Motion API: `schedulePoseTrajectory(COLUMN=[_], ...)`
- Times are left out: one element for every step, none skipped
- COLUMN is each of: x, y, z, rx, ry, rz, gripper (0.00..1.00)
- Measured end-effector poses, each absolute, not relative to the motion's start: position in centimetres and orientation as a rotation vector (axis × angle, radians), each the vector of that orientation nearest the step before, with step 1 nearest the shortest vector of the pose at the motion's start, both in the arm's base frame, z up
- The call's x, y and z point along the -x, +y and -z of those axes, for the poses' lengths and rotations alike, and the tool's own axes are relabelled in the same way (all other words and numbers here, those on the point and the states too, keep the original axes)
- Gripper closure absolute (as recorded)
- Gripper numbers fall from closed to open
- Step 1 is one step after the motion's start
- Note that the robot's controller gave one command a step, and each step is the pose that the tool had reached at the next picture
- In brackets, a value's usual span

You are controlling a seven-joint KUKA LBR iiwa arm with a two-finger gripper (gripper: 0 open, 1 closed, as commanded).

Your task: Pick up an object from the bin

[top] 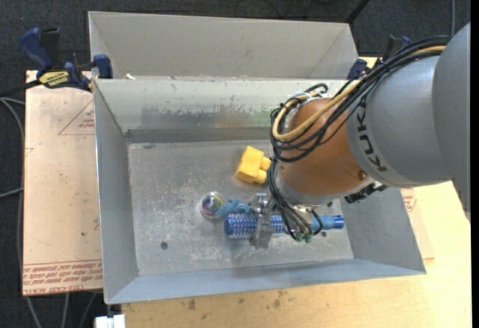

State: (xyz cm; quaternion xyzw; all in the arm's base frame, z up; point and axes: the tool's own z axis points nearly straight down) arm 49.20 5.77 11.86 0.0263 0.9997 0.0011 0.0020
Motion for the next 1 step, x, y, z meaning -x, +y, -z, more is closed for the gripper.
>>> schedulePoseTrajectory(x=[-49.21], y=[5.80], z=[-13.09], rx=[-0.081], ry=[3.139], rz=[-0.003], gripper=[1.00])
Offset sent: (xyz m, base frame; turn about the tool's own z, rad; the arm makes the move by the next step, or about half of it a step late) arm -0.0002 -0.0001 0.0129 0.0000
